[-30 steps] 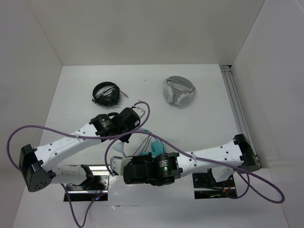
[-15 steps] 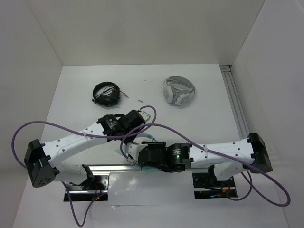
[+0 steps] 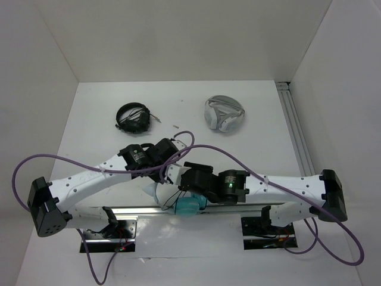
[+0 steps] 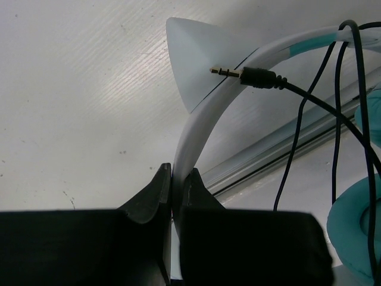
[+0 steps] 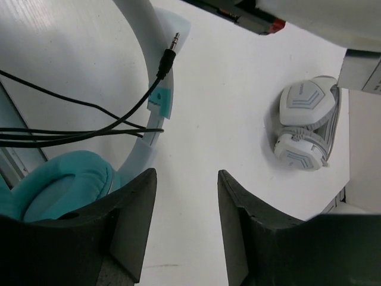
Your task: Wrap the headphones
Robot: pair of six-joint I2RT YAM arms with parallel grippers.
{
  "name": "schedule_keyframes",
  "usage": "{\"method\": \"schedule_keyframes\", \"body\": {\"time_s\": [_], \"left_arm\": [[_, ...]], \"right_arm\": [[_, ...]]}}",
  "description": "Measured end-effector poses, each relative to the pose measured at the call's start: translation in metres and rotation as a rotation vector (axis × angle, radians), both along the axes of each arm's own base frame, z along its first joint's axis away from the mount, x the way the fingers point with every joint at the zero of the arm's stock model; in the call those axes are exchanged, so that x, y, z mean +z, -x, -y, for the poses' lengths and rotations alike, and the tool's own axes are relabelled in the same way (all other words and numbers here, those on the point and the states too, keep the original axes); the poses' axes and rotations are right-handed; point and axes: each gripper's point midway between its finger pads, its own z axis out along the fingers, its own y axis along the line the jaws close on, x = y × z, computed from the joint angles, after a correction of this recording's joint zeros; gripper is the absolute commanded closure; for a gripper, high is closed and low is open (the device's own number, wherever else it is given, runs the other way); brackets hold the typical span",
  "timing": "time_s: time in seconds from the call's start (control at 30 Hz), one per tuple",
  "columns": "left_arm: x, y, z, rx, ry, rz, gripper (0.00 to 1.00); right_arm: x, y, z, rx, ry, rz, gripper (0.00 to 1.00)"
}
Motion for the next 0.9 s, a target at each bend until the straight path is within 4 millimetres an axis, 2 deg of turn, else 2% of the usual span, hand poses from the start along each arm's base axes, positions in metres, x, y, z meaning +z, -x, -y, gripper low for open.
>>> {"method": "schedule_keyframes", "body": {"time_s": [0.2, 0.33, 0.47, 0.5, 0.53, 0.9], "left_arm": [[0.001, -0.003, -0.008, 0.028, -0.017, 0.008, 1.00], [0.006, 0.004, -0.009, 0.031, -0.004, 0.010, 1.00], [0.008, 0.002, -0.012, 0.047, -0.007, 0.024, 1.00], [0.007, 0.001, -0.012, 0.059, -0.006, 0.026, 1.00], [0.008, 0.000, -0.011, 0.065, -0.007, 0.029, 1.00], [0.014, -0.020, 0.004, 0.119, 0.033, 0.059, 1.00]], "right_arm": [[-0.011, -0.009, 0.002, 0.006, 0.031, -0.040, 0.47], [-0.018, -0.035, 0.010, -0.086, 0.020, -0.055, 0.47], [-0.015, -0.038, 0.005, -0.096, -0.029, -0.070, 0.38], [-0.013, -0.039, 0.005, -0.099, -0.045, -0.073, 0.30], [-0.012, -0.040, 0.006, -0.106, -0.058, -0.077, 0.29], [0.016, -0.038, 0.026, -0.183, -0.218, -0.079, 0.25]]}}
